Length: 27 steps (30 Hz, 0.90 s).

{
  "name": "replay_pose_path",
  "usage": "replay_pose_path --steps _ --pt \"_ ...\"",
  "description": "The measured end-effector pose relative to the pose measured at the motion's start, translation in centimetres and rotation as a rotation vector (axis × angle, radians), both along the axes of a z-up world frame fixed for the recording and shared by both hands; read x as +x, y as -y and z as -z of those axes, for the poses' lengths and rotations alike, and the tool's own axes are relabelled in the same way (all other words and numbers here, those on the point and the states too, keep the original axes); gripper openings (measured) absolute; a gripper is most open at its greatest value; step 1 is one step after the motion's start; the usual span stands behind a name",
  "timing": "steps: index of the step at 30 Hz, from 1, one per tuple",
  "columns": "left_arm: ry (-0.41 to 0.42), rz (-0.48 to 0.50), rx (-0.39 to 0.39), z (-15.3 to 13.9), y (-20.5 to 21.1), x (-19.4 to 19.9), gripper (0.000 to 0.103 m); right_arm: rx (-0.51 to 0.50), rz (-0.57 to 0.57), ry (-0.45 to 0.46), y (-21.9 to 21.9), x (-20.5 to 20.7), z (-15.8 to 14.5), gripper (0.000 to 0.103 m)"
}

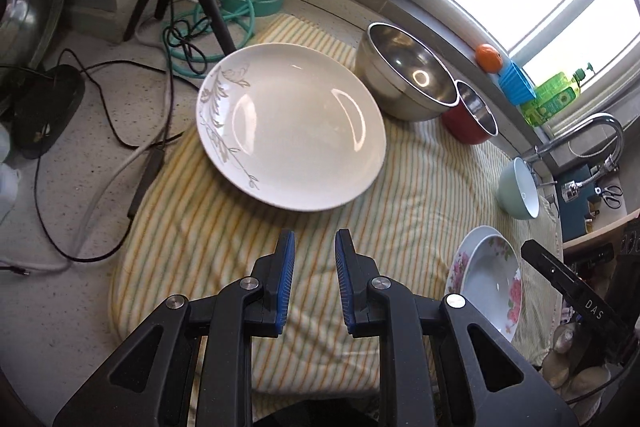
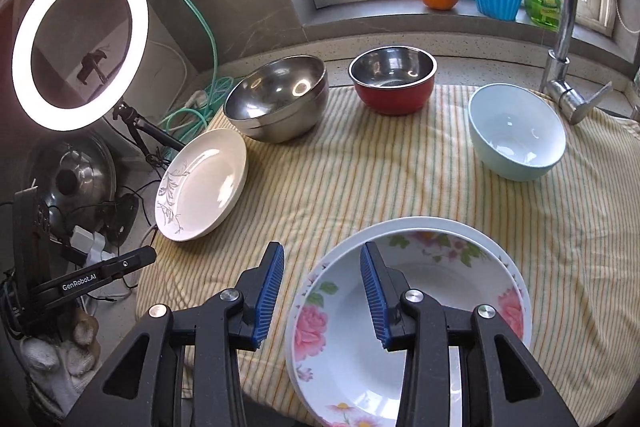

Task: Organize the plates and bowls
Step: 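Move both grippers to the rim of the white leaf-pattern plate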

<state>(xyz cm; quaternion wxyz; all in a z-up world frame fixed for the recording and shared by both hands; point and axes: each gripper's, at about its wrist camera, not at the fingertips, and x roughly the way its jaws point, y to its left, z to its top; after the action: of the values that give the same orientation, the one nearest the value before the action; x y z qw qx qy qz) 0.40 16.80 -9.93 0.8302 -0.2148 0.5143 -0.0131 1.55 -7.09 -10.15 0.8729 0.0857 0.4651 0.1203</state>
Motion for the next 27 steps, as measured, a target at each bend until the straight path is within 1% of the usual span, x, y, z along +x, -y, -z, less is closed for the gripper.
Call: replay_pose_path --steps 4,8,11,15,20,23,27 --pt "0.024 -0.081 -0.019 0.5 -3.5 0.4 0.018 -0.026 -0.029 -0.021 -2.8 1.5 0.6 0.036" --pt "0.05 -0.148 -0.033 1.3 -6.5 1.2 0.018 -0.016 -0.04 -0.059 -4.9 3.1 1.3 0.036" --pt "0.068 -0.183 -0.04 2.0 -8.2 2.1 0.018 -0.003 -0.049 -0.064 -6.3 4.1 1.6 0.036" --pt "0.081 -0.193 -0.111 3.1 -9.8 3.3 0.018 -0.001 -0.051 -0.06 -7.8 5.3 1.8 0.036" --pt "0.078 -0.168 -0.141 3.7 -10.3 5.0 0.019 0.014 -0.034 -0.071 -9.2 7.0 2.3 0.036" --pt "0.076 -0.182 -0.143 4.1 -11.1 5.6 0.019 0.016 -0.017 -0.069 -9.8 7.9 2.6 0.036" --pt "0.068 -0.194 -0.213 5.2 -12.0 6.7 0.019 0.015 0.011 -0.066 -10.1 8.8 3.1 0.035"
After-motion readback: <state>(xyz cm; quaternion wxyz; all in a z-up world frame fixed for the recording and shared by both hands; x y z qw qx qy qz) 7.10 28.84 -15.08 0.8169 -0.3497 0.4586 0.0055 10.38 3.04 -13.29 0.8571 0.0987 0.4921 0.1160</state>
